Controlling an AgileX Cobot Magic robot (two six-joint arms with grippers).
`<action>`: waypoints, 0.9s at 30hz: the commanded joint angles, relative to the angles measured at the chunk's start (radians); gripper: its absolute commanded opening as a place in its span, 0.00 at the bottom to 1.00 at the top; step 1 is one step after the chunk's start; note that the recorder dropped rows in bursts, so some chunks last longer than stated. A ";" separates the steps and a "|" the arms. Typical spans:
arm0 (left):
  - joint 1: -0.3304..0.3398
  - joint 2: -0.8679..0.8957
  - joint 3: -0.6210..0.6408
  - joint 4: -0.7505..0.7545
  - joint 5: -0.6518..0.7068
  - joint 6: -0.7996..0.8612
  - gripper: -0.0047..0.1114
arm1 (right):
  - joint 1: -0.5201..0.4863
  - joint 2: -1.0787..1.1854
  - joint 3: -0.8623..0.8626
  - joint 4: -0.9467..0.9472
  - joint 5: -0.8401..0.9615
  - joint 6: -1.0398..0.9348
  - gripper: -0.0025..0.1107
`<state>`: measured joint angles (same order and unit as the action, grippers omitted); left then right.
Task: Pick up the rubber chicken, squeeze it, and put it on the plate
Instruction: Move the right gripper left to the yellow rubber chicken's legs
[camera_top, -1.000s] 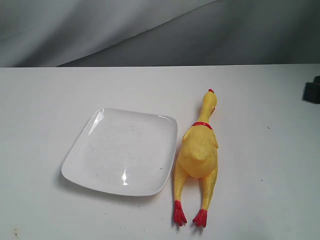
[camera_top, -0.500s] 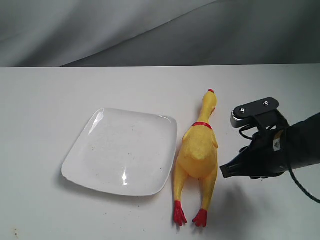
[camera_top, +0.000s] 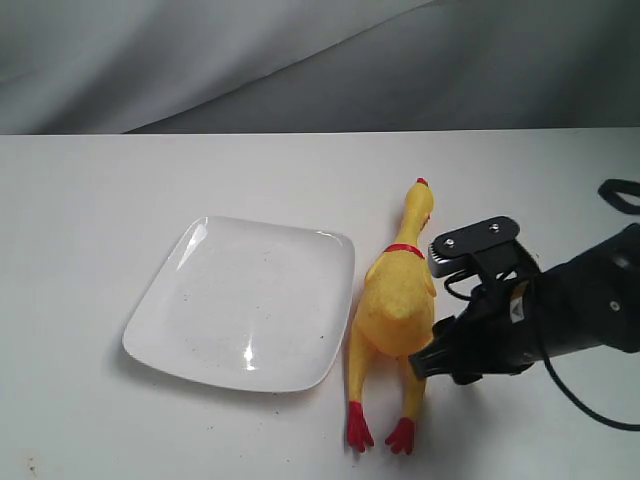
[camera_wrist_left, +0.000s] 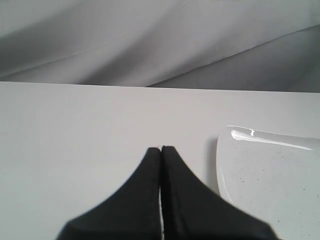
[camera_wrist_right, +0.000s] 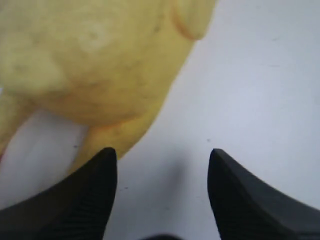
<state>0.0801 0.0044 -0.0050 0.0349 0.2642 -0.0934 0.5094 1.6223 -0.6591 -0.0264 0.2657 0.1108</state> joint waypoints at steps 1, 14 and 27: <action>0.001 -0.004 0.005 0.001 0.002 -0.004 0.04 | 0.085 0.000 -0.006 0.011 -0.011 -0.009 0.47; 0.001 -0.004 0.005 0.001 0.002 -0.004 0.04 | 0.110 0.062 -0.006 0.015 -0.077 0.051 0.48; 0.001 -0.004 0.005 0.001 0.002 -0.004 0.04 | 0.110 0.191 -0.006 0.015 -0.185 0.080 0.45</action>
<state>0.0801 0.0044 -0.0050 0.0349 0.2642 -0.0934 0.6155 1.7835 -0.6686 -0.0185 0.0693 0.1809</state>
